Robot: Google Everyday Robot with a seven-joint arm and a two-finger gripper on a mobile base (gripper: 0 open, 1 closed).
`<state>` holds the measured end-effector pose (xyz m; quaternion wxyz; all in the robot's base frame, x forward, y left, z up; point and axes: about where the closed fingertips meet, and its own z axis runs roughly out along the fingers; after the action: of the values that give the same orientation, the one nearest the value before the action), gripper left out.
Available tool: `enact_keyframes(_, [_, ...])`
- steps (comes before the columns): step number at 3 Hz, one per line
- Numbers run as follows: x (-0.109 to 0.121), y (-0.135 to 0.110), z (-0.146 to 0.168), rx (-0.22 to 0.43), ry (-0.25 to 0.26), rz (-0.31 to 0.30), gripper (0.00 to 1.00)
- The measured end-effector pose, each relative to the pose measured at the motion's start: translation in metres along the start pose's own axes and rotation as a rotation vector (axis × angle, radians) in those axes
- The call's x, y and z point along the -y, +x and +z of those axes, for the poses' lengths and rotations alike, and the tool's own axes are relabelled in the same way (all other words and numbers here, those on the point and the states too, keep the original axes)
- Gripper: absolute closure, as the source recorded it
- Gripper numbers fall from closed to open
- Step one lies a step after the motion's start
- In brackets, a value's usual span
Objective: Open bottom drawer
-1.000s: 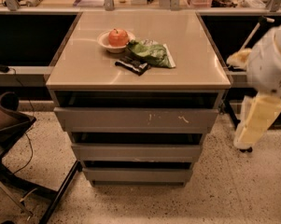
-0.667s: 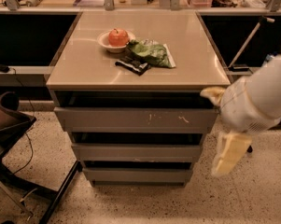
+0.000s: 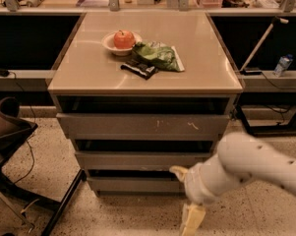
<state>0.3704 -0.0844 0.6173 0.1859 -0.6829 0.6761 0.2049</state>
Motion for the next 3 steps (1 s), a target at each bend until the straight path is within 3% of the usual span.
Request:
enact_keyframes(1, [-0.023,0.039,0.099,0.021,-0.079,0.063,0.0])
enact_keyframes(2, [-0.02,0.076,0.175,0.042,-0.075,0.118,0.0])
enact_keyframes(3, [-0.004,0.108,0.245,0.056,-0.057,0.197,0.0])
